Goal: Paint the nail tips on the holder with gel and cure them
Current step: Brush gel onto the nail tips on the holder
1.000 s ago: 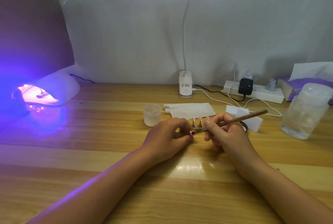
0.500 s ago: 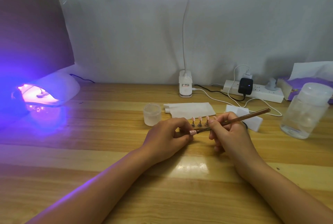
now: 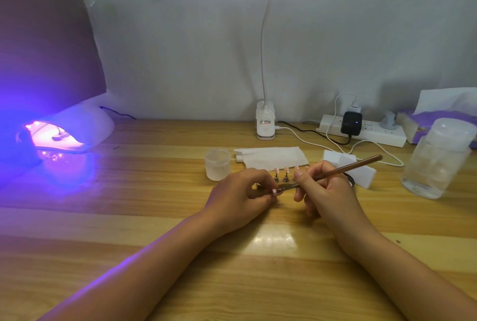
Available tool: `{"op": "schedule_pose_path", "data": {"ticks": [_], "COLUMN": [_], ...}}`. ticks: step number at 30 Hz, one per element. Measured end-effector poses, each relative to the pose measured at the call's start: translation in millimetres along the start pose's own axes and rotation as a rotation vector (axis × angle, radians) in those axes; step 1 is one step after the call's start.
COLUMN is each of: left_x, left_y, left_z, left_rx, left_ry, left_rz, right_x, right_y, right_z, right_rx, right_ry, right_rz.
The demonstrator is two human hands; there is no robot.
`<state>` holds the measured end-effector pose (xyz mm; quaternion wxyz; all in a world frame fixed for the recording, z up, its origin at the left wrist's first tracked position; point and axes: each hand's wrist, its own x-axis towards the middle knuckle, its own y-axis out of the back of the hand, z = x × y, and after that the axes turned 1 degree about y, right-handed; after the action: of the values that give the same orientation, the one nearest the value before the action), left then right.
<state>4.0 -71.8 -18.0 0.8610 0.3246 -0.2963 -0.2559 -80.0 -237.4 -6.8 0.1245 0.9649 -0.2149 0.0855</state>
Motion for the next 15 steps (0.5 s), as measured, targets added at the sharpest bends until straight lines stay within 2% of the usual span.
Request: {"op": "schedule_pose_path", "data": {"ticks": [5, 9, 15], "left_x": [0.2, 0.1, 0.3], "left_y": [0.0, -0.1, -0.1], "left_z": [0.2, -0.3, -1.3], "left_rx": [-0.006, -0.025, -0.015], "left_ry": [-0.017, -0.027, -0.02], "left_rz": [-0.001, 0.002, 0.011], "right_x": [2.0, 1.8, -1.4], "right_y": [0.6, 2.9, -0.3], "right_z": [2.5, 0.9, -4.2], "right_rx": [-0.038, 0.064, 0.076], "right_ry": [-0.008, -0.038, -0.011], "right_rz": [0.058, 0.097, -0.035]}}
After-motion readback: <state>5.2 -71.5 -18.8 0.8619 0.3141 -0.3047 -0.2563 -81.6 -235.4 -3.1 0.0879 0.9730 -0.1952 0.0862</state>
